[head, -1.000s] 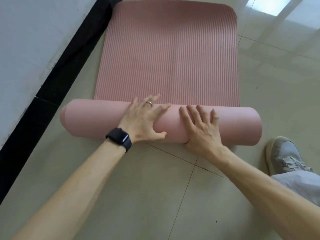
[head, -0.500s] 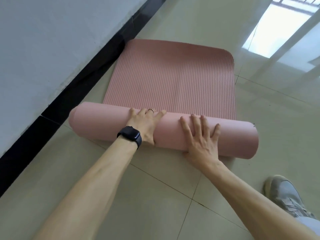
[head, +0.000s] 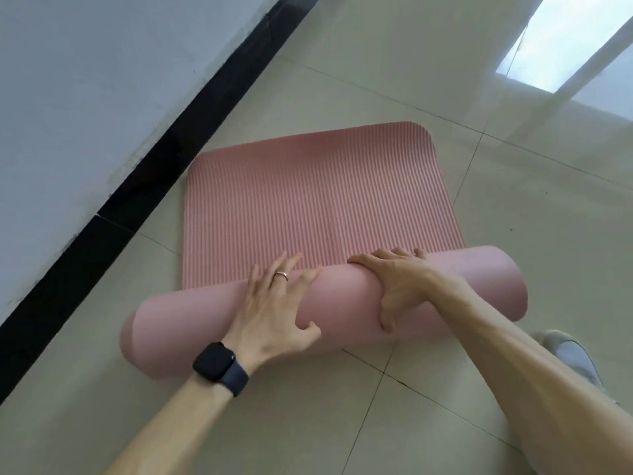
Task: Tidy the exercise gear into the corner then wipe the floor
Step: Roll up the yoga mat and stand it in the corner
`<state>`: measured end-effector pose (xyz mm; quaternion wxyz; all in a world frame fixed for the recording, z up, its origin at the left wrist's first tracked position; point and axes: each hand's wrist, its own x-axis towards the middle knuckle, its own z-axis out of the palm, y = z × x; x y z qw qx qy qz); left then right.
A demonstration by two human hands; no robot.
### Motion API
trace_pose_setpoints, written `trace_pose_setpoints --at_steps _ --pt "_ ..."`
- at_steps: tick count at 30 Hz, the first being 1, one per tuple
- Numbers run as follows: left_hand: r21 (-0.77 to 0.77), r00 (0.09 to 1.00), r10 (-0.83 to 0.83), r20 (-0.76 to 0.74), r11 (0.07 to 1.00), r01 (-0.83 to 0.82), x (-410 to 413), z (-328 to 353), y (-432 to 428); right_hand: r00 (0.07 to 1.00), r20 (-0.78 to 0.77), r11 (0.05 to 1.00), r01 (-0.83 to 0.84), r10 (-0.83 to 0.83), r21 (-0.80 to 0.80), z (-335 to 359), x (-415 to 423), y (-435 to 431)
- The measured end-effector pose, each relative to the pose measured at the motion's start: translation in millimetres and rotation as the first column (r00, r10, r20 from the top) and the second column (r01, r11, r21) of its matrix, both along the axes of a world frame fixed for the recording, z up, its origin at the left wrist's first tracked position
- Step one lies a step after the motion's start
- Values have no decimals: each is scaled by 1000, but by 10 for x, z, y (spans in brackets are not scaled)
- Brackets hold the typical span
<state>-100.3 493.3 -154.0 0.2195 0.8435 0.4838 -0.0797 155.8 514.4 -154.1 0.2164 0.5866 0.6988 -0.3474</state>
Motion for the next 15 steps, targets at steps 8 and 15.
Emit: trace_pose_setpoints --at_steps 8,15 --pt "197 968 -113 -226 967 159 -104 -302 -209 983 -84 915 185 -166 359 79 -144 -476" --pt "-176 989 -38 -143 984 12 7 -77 706 996 71 803 4 -58 596 -368 -473 -786"
